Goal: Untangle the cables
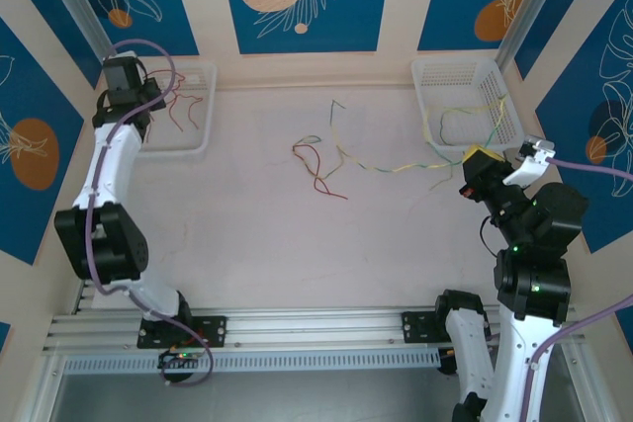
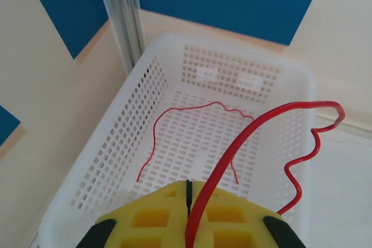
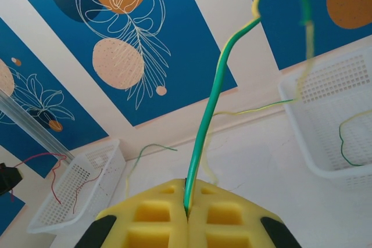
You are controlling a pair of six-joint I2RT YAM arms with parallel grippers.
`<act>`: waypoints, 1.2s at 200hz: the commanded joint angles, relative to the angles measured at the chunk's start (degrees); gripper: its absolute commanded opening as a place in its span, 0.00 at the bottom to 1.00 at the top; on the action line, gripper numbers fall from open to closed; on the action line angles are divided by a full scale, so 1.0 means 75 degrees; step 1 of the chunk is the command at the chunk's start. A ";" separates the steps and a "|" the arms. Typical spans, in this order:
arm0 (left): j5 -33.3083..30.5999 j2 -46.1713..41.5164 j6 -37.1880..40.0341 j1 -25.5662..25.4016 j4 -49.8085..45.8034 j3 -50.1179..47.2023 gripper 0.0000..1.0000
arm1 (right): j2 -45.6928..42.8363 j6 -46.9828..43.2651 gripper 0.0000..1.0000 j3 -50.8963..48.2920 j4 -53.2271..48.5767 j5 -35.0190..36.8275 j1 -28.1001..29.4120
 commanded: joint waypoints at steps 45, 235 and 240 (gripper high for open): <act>-0.0557 0.1484 0.0197 0.0098 0.0169 0.0559 0.27 | 0.0009 -0.0155 0.00 0.0368 -0.0041 -0.0417 0.0081; 0.4901 -0.7076 0.1083 -0.5364 0.2956 -0.5913 0.78 | 0.2146 -0.0586 0.00 -0.0348 0.1535 0.1085 0.4981; 0.5008 -0.7145 0.1120 -0.5453 0.3026 -0.6013 0.78 | 0.2265 -0.0662 0.00 -0.0333 0.1606 0.1131 0.5146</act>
